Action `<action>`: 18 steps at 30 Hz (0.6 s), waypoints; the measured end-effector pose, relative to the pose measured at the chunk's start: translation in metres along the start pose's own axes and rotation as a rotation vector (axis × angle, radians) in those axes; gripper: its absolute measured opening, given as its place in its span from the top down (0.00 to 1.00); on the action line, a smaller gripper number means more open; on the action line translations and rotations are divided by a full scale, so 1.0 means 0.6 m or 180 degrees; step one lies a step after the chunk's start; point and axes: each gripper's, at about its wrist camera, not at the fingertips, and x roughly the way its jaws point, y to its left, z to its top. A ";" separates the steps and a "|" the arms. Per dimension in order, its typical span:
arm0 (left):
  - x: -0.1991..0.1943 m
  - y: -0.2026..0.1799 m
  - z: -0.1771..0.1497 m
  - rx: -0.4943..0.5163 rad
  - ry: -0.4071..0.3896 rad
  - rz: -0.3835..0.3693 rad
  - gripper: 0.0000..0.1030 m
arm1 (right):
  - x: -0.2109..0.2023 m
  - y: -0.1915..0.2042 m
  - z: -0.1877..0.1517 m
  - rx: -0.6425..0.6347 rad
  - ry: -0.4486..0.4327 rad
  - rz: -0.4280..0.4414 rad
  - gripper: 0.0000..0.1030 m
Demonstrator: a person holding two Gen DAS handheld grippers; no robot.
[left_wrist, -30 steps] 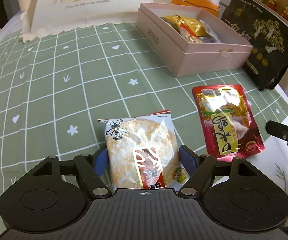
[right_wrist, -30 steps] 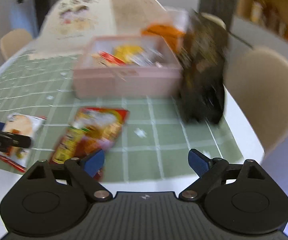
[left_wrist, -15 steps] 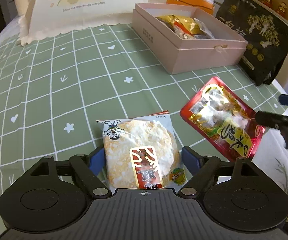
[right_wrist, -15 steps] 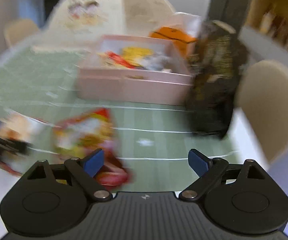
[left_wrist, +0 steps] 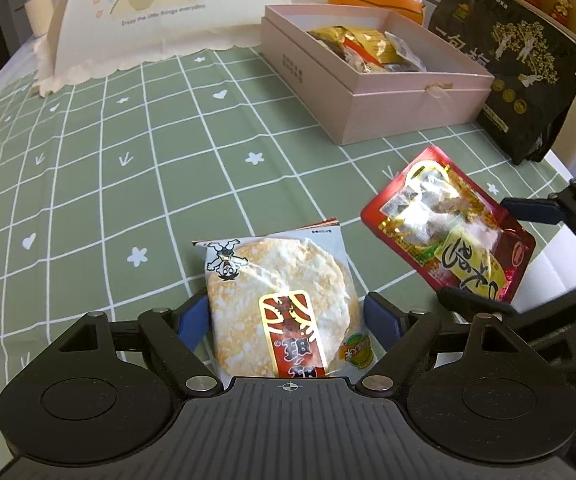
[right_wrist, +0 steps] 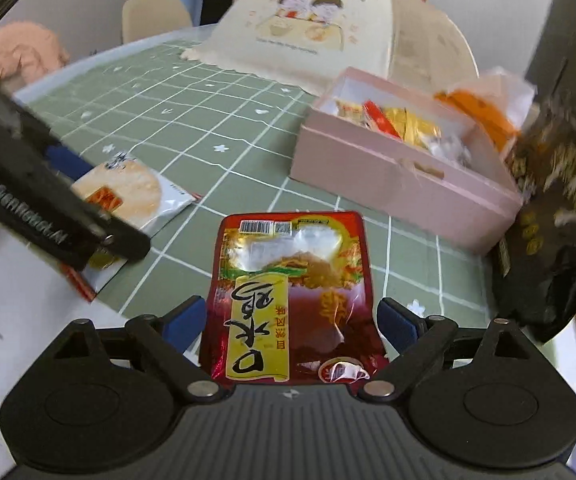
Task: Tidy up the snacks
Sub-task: 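Grasp the red chicken snack bag with the right gripper while the left holds the rice cracker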
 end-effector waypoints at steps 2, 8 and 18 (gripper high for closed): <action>0.000 0.000 -0.001 -0.0005 -0.0002 0.0006 0.17 | 0.006 -0.020 -0.002 0.0256 0.0060 0.0135 0.10; 0.001 0.000 0.002 -0.0002 0.0021 0.0007 0.17 | 0.006 -0.029 -0.018 0.0356 -0.0007 0.0141 0.07; 0.004 -0.002 0.002 0.0018 0.0042 0.0023 0.17 | -0.026 0.032 -0.015 -0.0287 -0.0168 -0.0147 0.07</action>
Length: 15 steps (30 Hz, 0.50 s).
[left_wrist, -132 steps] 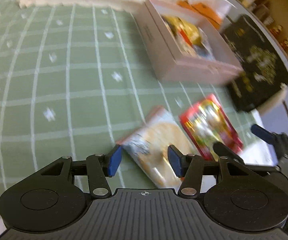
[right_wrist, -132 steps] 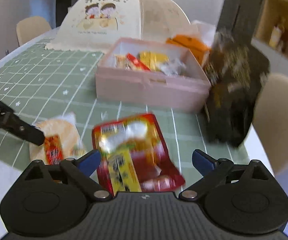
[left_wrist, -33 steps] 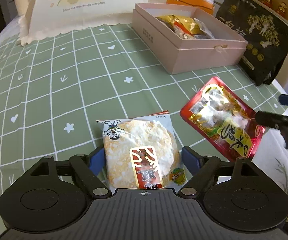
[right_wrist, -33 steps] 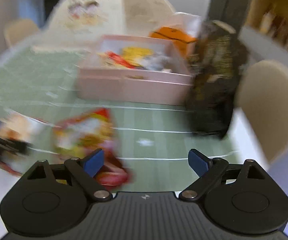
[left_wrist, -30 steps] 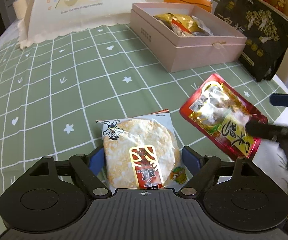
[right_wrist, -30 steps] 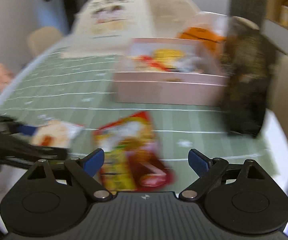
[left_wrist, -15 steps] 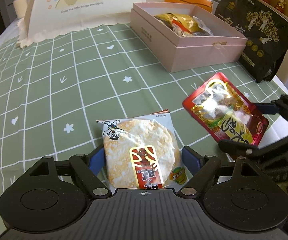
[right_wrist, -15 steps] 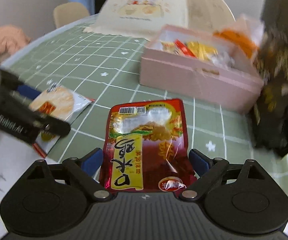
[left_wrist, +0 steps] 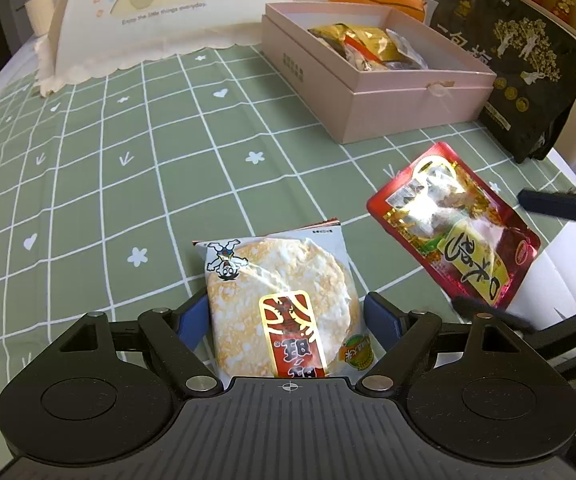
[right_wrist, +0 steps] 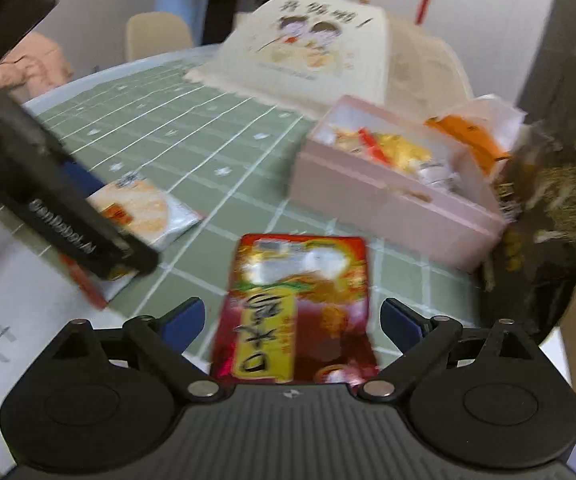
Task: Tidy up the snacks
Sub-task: 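Grasp the red chicken snack bag with the right gripper while the left holds the rice cracker, then lift both held snacks into the pink box and open both grippers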
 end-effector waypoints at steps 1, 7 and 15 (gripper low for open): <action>0.000 0.000 0.000 0.0003 0.0003 -0.0001 0.17 | 0.009 -0.001 -0.002 0.0021 0.0050 -0.0037 0.07; 0.000 0.001 0.000 0.0000 0.0005 -0.0005 0.17 | 0.025 -0.041 -0.010 0.0526 0.0159 0.0160 0.06; 0.001 0.000 0.001 0.0009 0.0020 0.0006 0.17 | 0.041 -0.058 -0.014 0.0786 0.0217 0.0154 0.01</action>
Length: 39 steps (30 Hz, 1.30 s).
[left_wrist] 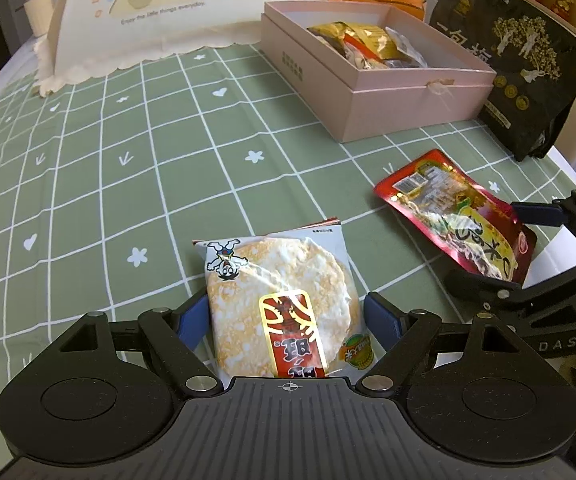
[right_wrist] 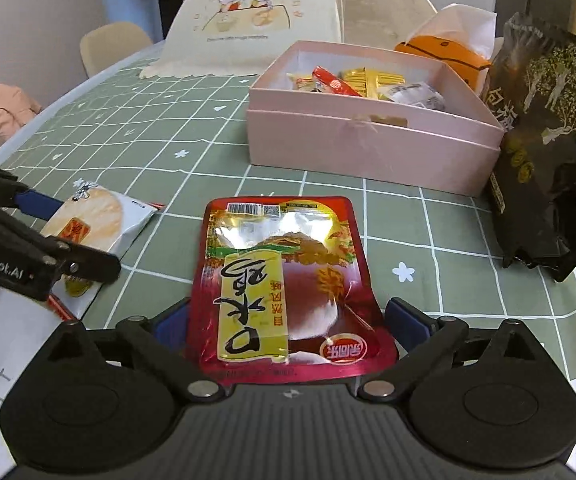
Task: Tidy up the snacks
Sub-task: 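Lift both held snacks into the pink box and open both grippers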
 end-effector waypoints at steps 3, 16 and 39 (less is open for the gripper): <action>0.000 -0.001 -0.001 0.0017 0.0003 0.0012 0.17 | 0.005 -0.002 0.006 0.0021 0.0004 -0.0008 0.00; 0.000 -0.002 -0.002 0.0039 0.0018 0.0012 0.17 | -0.037 -0.002 0.013 0.0034 0.0140 0.0016 0.27; -0.151 0.012 0.101 -0.0074 -0.0769 -0.0605 0.22 | -0.237 -0.051 0.098 -0.0113 -0.0625 -0.0425 0.27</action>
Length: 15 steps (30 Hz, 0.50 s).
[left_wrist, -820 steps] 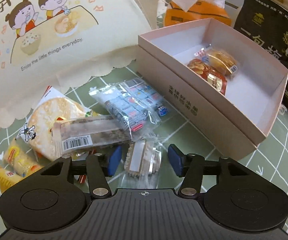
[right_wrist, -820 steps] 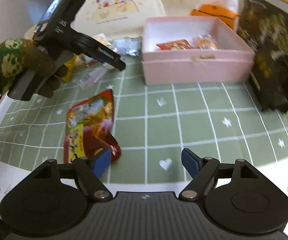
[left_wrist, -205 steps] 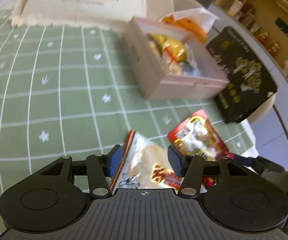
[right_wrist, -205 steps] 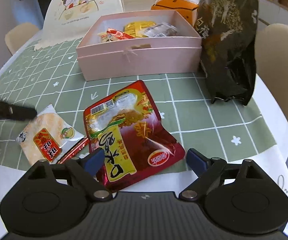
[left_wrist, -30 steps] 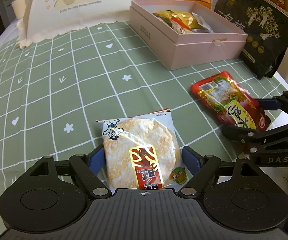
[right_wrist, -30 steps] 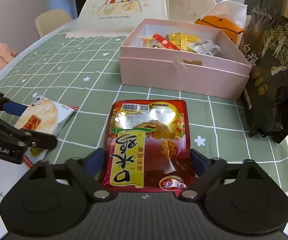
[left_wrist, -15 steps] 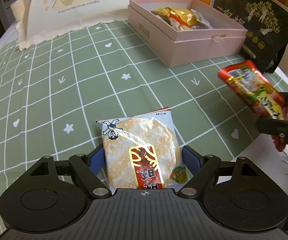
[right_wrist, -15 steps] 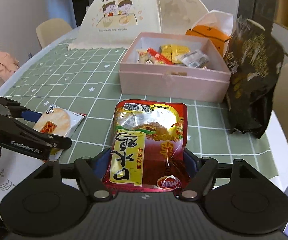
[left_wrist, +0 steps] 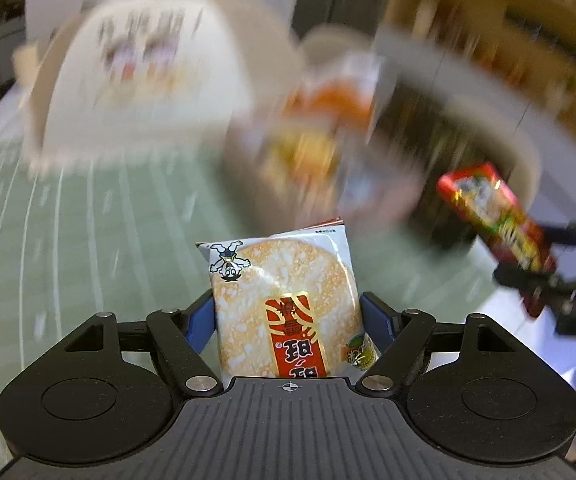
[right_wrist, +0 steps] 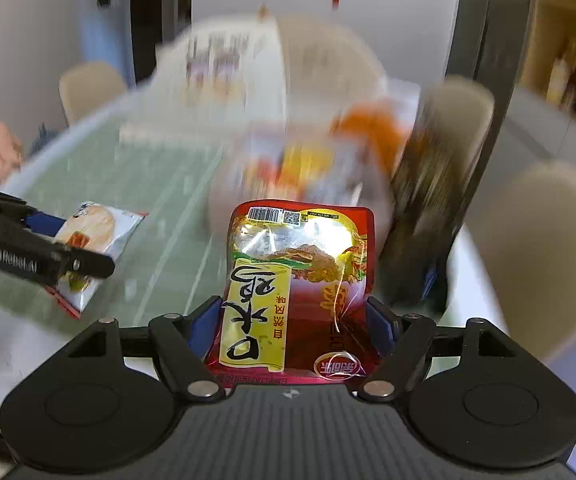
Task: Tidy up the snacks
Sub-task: 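Lift both held snacks into the pink box and open both grippers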
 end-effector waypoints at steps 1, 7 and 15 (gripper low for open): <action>-0.005 0.000 0.033 -0.0018 -0.0122 -0.0083 0.22 | -0.015 -0.008 0.026 -0.0053 -0.0146 -0.0071 0.27; 0.103 -0.006 0.194 -0.0149 -0.0485 -0.0476 0.21 | -0.023 -0.052 0.157 -0.0009 -0.0542 -0.0353 0.26; 0.291 0.068 0.180 -0.0994 -0.0399 -0.0773 0.22 | 0.092 -0.044 0.191 0.0174 -0.0056 -0.0406 0.26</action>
